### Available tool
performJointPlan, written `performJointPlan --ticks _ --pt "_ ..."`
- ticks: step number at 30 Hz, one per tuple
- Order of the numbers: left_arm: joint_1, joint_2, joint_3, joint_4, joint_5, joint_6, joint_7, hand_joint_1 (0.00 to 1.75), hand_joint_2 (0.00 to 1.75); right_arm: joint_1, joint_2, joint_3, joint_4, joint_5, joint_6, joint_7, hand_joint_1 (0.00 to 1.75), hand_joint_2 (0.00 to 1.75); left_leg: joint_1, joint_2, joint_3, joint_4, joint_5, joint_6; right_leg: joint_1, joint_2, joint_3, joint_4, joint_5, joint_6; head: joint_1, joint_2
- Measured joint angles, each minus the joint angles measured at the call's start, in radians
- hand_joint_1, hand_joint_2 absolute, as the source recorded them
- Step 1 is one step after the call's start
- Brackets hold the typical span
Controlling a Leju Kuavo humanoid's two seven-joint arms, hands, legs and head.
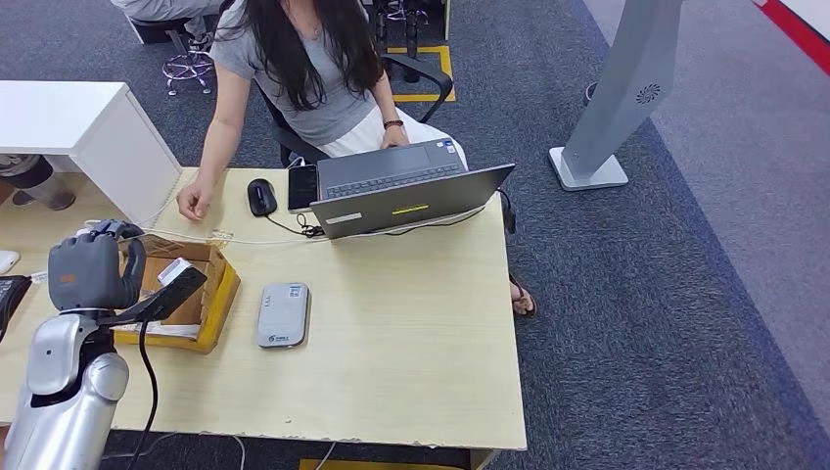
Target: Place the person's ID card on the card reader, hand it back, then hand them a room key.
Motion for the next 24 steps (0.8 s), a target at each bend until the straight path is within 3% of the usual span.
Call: performJointPlan --ticks 16,19,24 --pt "-0.018 0.000 -0.007 0.003 -0.001 -0.005 0.000 1.75 1.75 0.000 0.000 -0.001 0.000 0.005 0.004 -0.002 0.00 1.75 0.000 0.000 0.000 0.000 0.000 0.000 0.000 0.000 -0.002 0.000 0.000 0.000 0.000 0.000" --pt "-0.094 -0.001 -0.026 0.019 -0.007 -0.032 0.007 1.75 1.75 -0.004 0.000 -0.001 0.000 0.017 0.011 -0.009 0.00 1.75 0.000 -0.002 -0.002 0.000 0.002 0.001 0.000 -0.002 -0.004 0.000 0.001 0.000 0.000 0.000" --pt "-0.297 -0.008 -0.076 0.078 -0.034 -0.062 0.044 1.75 1.75 -0.014 0.000 0.001 0.000 0.044 0.012 -0.014 0.00 1.75 0.000 -0.002 -0.005 0.000 0.006 -0.001 0.000 -0.001 -0.006 0.000 0.006 0.000 0.000 0.000"
